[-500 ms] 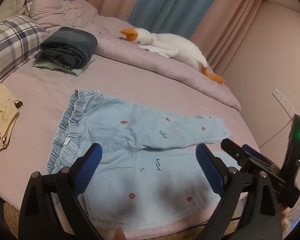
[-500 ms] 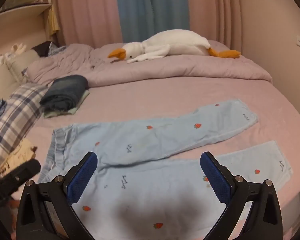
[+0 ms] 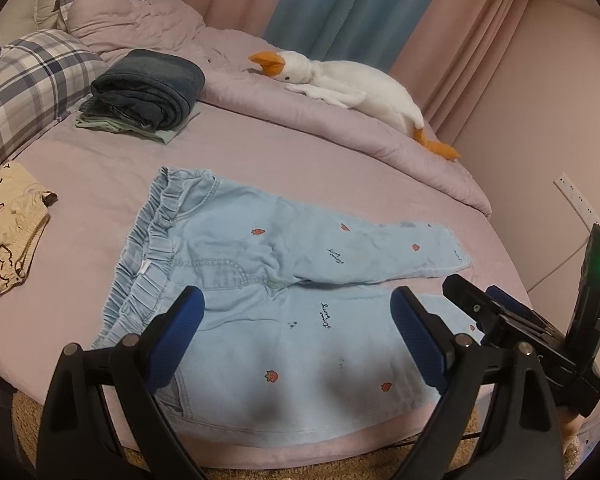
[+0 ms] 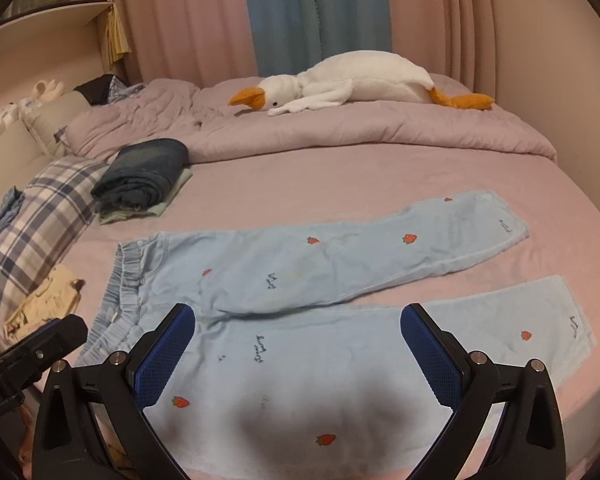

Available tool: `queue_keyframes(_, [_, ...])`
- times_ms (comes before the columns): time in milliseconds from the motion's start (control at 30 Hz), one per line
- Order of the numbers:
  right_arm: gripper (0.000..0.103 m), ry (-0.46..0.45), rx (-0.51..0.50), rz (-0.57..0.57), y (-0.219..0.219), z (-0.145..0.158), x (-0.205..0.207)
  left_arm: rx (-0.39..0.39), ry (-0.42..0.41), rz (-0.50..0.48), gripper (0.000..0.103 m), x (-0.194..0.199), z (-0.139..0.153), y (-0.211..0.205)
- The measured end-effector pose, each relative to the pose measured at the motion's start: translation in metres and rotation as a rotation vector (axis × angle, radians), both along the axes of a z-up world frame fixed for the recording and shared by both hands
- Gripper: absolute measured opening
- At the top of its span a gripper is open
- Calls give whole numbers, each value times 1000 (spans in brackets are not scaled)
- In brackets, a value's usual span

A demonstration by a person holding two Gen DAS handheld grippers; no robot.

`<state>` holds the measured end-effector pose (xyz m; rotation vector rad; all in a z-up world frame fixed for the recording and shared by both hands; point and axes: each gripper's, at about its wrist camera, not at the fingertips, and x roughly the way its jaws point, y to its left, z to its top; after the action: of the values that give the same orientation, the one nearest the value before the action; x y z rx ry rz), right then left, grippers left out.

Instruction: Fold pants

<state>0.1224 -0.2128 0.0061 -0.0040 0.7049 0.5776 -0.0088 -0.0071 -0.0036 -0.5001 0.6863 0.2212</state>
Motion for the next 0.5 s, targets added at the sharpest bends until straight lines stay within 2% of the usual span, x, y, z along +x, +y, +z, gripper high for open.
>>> queue_keyframes(133, [102, 14, 4, -6, -1, -2, 1, 15, 22, -4, 94, 3, 0, -5])
queue_keyframes(500, [102, 36, 10, -17, -7, -10, 5, 48, 10, -27, 94, 12, -5, -13])
